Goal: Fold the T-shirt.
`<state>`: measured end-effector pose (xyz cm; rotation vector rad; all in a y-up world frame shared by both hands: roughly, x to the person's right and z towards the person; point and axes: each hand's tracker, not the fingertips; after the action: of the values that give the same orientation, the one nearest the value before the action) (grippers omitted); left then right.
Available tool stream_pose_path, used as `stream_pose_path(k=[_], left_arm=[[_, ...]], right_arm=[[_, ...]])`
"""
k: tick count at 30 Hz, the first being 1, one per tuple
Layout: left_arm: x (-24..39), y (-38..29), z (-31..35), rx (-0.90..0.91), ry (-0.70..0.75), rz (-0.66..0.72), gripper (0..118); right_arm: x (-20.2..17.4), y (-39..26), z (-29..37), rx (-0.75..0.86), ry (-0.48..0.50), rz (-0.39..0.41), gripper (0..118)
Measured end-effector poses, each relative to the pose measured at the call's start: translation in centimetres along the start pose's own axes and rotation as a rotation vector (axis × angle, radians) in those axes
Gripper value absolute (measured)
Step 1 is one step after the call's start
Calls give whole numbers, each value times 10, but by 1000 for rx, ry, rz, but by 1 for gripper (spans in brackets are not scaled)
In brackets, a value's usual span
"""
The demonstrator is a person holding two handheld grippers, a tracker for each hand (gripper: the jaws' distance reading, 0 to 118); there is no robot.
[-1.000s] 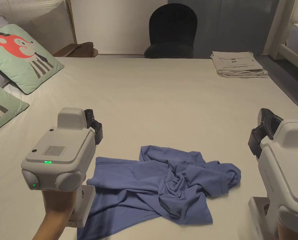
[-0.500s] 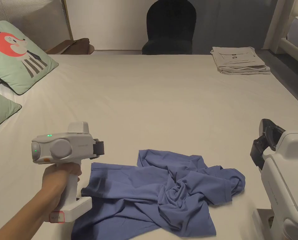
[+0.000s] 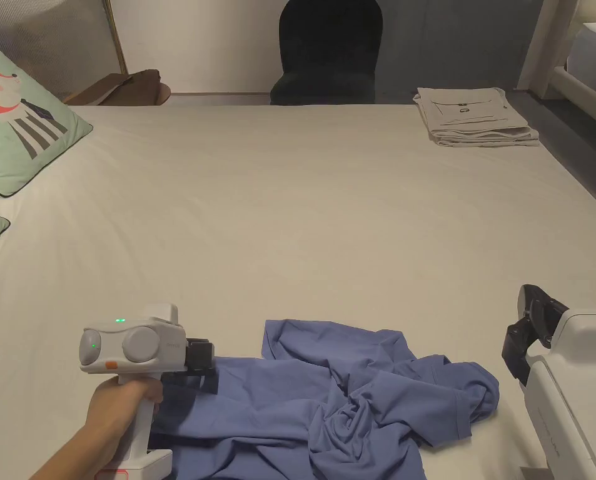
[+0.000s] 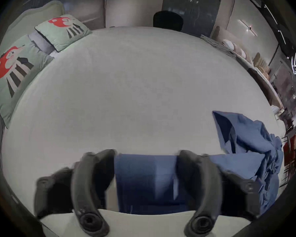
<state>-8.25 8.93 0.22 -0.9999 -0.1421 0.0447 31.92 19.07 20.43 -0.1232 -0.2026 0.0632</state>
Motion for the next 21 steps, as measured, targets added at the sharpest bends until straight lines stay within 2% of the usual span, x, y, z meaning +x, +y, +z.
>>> stream_pose_path(k=[2,3,5,6,8,10,13,14,15,16,19,20,21], left_arm=[[6,-6,-2,48,47,-42,65],[14,-11,9,60,50,-69,55],[22,-14,16,58,30,-85,21],[25,-15,20,63,22,-95,16],[27,-13,23,55,-16,-113,8],[32,-14,31,84,21,-133,6],[34,-11,50,122,2,-138,6],[35,-11,58,133,-17,-135,6],[27,-4,53,134,-25,-132,6],[27,-3,58,151,-36,-127,6],[28,-4,75,186,-62,-119,6],[28,-4,80,200,-83,-108,5],[27,-4,84,207,-95,-98,4]], right_arm=[[-1,-2,-1,-10,1,6,0],[-1,-3,-1,-12,2,6,0],[-1,-4,-1,-19,4,5,0],[-1,-5,-1,-22,5,4,0],[0,-6,-3,-40,6,-8,0],[3,-9,-7,-80,7,-37,0],[7,-17,-24,-226,15,-75,3],[10,-22,-32,-290,24,-83,10],[11,-28,-41,-347,36,-98,24],[12,-34,-51,-430,47,-102,50],[11,-60,-78,-612,95,-157,95],[10,-69,-83,-644,105,-194,103],[8,-78,-88,-679,110,-201,104]])
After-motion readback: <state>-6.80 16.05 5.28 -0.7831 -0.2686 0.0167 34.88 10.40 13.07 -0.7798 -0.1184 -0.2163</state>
